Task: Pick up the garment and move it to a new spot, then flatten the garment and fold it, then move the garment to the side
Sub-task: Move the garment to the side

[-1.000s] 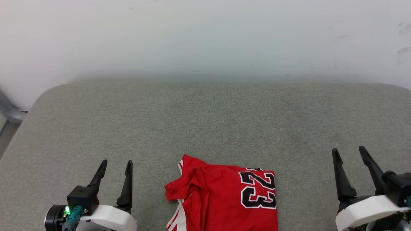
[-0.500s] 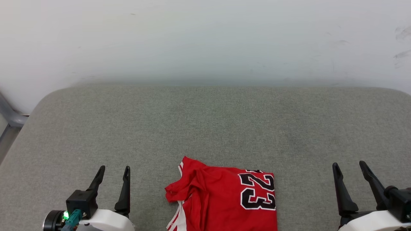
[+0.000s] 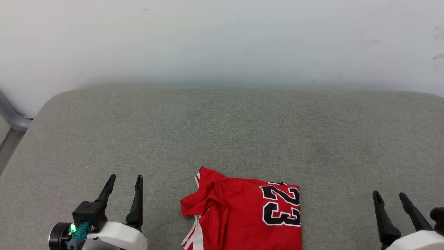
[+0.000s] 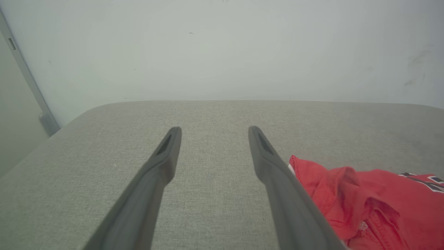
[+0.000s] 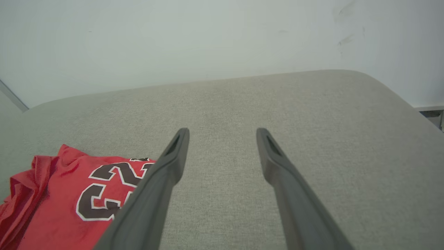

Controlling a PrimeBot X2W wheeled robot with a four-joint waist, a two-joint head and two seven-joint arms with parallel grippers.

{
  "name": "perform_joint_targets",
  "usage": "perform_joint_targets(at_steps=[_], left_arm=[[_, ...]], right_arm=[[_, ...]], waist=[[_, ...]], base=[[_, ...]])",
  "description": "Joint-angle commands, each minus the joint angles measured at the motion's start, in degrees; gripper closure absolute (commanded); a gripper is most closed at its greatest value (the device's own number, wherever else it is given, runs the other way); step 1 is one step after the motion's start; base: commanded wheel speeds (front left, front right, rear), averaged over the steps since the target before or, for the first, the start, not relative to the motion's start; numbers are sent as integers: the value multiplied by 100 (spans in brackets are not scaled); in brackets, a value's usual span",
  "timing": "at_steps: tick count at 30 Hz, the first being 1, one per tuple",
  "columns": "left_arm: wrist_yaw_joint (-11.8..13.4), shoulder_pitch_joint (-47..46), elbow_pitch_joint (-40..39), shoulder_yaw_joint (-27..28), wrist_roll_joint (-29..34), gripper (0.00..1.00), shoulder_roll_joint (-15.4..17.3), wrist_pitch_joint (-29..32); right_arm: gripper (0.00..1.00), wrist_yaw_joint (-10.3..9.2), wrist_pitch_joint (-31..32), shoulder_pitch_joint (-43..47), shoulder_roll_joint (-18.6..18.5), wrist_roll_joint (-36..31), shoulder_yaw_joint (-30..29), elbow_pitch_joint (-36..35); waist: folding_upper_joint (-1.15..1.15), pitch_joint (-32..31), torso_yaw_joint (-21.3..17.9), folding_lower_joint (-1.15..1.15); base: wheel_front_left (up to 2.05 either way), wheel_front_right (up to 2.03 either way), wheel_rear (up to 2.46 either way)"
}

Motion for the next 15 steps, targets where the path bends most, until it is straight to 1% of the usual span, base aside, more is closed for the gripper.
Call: perform_joint_targets(at_steps=[1, 7, 11, 12, 15], left_arm=[[-13, -96, -43, -4, 15, 0, -12, -23], [-49, -254, -175, 1, 46, 0, -63, -23], [-86, -401, -252, 27, 47, 0, -98, -23], [-86, -401, -252, 27, 47, 0, -98, -23], [-102, -506, -280, 42, 77, 0, -122, -23]], right_arm=[[0, -1, 248, -18, 4, 266, -167, 174], [0, -1, 1061, -255, 4, 1033, -369, 691], [0, -2, 1635, -427, 5, 1407, -234, 1012], [0, -2, 1635, -427, 5, 1407, -234, 1012], [0, -1, 1959, -605, 4, 1595, 3, 1151]], waist=[[0, 81, 53, 0], [0, 385, 186, 0], [0, 634, 264, 0], [0, 634, 264, 0], [0, 814, 318, 0]], base=[[0, 0, 0], [0, 0, 0], [0, 0, 0], [0, 0, 0], [0, 0, 0]])
